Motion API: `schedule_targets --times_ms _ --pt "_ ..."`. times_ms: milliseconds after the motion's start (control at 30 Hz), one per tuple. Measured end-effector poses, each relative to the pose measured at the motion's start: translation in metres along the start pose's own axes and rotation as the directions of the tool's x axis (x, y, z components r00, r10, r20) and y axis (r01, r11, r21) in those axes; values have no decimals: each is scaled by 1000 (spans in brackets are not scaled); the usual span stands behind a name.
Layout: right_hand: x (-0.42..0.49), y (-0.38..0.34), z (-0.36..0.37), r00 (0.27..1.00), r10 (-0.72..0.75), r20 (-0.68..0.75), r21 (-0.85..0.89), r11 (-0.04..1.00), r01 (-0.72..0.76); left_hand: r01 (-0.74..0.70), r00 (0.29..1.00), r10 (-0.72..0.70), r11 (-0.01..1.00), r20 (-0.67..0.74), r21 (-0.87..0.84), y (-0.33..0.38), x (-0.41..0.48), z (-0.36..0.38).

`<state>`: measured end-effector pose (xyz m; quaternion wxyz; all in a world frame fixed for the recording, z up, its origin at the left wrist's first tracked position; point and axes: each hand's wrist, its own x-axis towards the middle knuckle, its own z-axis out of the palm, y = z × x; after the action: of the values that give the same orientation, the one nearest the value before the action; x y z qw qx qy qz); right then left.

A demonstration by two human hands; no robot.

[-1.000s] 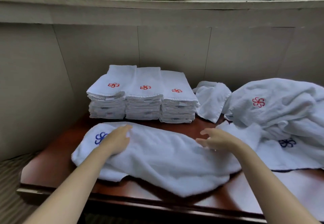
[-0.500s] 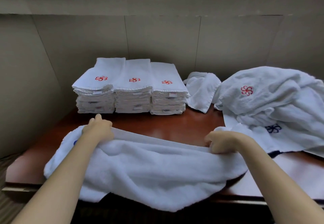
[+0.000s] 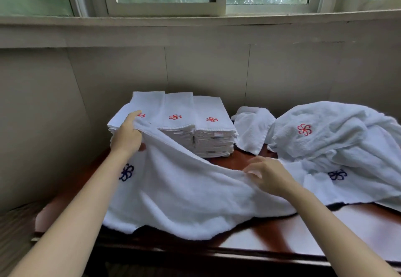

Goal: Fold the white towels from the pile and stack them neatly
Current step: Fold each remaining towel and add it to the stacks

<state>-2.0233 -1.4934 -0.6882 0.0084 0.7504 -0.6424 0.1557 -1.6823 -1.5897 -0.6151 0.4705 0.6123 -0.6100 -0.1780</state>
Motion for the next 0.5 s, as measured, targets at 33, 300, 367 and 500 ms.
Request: schedule_targets --times_ms 33,300,367,500 --pt "1 -2 2 995 27 97 126 991 -39 11 1000 -10 999 21 -48 7 6 -2" --pt "32 8 -12 967 212 -140 169 968 -188 -63 992 70 995 -101 79 54 42 -13" --pt "56 18 -55 904 274 -328 108 962 -253 -99 988 112 987 -107 123 70 52 -20" --pt "96 14 -170 741 254 -621 125 966 -226 -207 946 217 976 -240 67 116 73 -47"
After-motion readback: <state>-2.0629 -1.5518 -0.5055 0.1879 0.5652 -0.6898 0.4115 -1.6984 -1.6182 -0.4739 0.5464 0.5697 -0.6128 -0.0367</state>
